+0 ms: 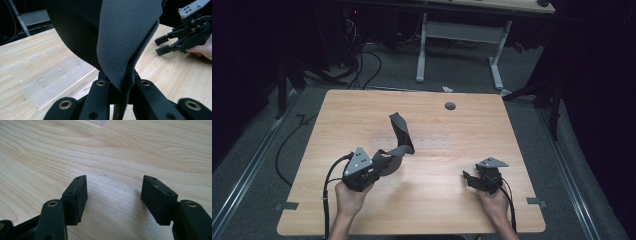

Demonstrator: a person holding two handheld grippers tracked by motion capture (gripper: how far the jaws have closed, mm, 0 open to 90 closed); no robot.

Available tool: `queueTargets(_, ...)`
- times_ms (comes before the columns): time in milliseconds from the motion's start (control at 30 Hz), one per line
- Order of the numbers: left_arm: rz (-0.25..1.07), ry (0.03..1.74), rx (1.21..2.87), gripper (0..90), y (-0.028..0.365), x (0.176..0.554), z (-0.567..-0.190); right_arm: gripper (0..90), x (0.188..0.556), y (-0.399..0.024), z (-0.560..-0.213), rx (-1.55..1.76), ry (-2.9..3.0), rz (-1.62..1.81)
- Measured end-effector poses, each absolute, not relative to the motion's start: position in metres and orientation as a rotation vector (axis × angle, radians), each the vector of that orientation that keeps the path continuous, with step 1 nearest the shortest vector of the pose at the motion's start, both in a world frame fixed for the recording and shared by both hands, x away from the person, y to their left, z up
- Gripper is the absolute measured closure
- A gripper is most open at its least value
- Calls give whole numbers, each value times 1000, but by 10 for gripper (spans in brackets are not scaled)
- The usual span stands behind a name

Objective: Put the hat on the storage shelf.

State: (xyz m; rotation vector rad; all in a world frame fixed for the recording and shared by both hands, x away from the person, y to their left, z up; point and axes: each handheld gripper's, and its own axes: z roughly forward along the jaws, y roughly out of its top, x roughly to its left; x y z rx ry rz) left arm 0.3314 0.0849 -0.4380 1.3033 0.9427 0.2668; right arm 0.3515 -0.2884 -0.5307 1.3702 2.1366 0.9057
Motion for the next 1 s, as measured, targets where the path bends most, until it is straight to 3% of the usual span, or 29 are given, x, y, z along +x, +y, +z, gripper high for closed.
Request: queueTargets(1000,438,1007,1173,859,116,382,-422,365,351,-288,-531,1376,2135,909)
